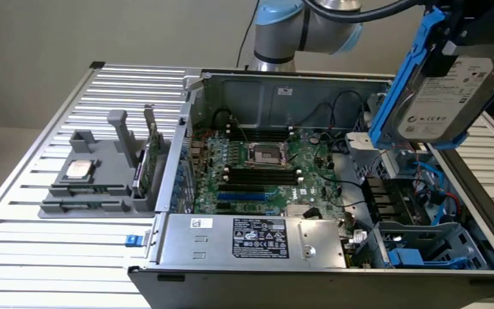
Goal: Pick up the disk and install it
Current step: 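Pick up the disk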
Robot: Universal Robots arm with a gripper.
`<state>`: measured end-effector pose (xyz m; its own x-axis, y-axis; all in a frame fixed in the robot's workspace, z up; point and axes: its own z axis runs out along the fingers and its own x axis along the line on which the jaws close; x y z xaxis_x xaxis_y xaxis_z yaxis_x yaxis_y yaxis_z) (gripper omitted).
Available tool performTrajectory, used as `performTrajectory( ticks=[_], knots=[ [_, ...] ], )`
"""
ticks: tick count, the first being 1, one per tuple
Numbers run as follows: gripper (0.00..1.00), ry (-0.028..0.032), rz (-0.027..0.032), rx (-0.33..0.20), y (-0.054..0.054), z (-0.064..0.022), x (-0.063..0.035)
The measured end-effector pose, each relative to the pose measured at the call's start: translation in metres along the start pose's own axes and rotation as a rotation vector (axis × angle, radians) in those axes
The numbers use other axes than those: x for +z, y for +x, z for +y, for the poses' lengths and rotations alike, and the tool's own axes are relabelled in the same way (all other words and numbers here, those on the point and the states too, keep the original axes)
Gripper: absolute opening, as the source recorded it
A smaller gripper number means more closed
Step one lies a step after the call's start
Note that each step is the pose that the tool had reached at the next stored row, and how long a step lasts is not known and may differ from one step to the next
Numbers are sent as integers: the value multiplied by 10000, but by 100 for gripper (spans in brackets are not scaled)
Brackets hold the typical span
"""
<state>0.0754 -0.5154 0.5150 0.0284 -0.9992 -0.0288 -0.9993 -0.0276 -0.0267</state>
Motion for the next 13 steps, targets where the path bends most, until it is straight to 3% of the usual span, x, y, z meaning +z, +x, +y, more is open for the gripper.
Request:
performTrajectory(
  ticks=[6,13],
  knots=[
    [33,0,-1,1,171,-45,1],
    [33,0,0,1,483,-49,12]
  ],
)
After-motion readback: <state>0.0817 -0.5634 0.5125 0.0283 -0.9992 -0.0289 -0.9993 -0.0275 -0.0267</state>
